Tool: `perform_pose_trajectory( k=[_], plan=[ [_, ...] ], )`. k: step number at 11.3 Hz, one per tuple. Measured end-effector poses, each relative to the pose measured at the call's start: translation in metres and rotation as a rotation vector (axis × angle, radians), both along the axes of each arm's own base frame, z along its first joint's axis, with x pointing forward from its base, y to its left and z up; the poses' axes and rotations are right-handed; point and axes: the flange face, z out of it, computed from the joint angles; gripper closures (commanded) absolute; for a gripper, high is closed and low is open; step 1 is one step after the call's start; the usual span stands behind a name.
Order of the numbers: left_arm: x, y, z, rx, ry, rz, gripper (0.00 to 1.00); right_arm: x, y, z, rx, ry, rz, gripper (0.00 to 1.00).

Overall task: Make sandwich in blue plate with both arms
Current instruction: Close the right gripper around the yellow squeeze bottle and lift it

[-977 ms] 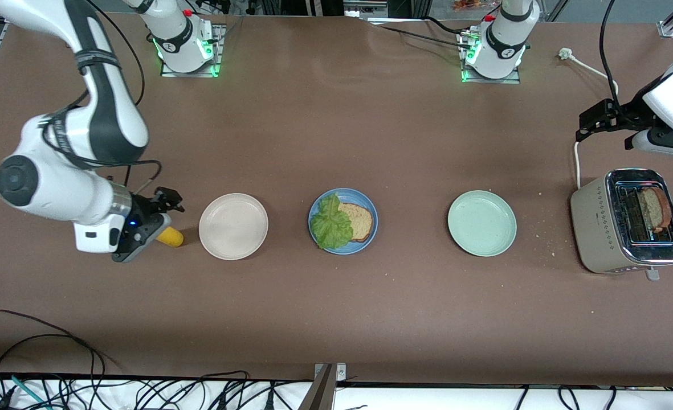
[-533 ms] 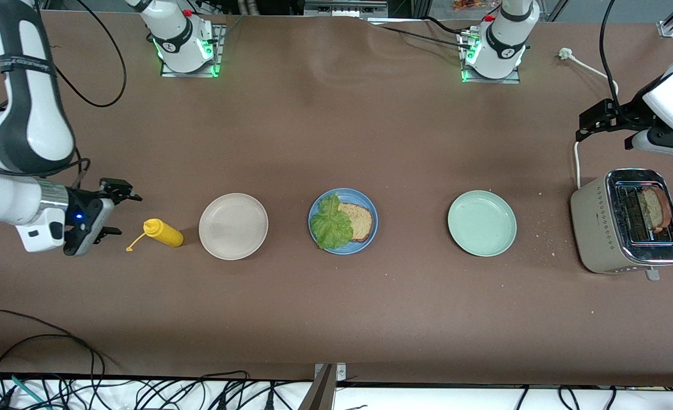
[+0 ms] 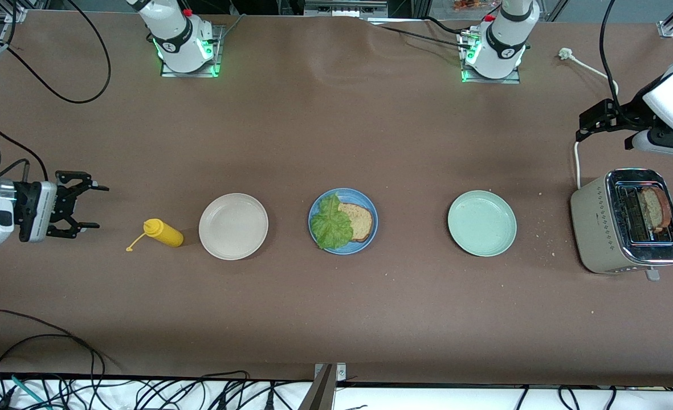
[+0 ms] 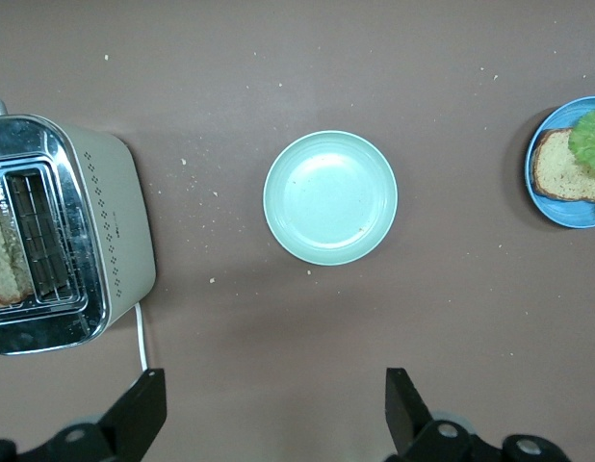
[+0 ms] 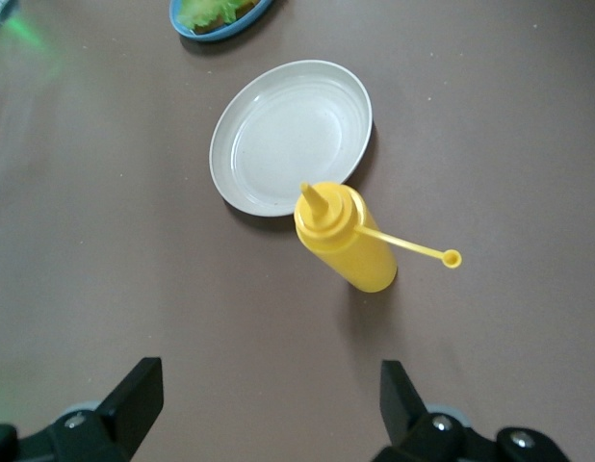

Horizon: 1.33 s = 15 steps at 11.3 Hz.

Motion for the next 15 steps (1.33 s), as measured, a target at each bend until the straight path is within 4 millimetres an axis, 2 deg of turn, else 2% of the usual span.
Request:
perform_pose_trajectory(
  k=[3,5,10,15],
  plan=[
    [0.0,0.0,0.0,0.0,0.0,0.0,0.0,-0.009,-0.041,-0.066,0.173,-0.055,0.032,0.0],
    [0.0,0.0,0.0,0.0,0.0,0.0,0.0,-0.015,-0.054,-0.107,0.26,-0.076,0.039,0.0],
    [0.0,0.0,-0.001,0.0,0.001,0.0,0.0,-0.016,-0.04,-0.174,0.485,-0.208,0.042,0.0],
    [0.0,0.0,-0.001,0.0,0.001,0.0,0.0,-0.021,-0.026,-0.219,0.591,-0.282,0.047,0.0]
  ],
)
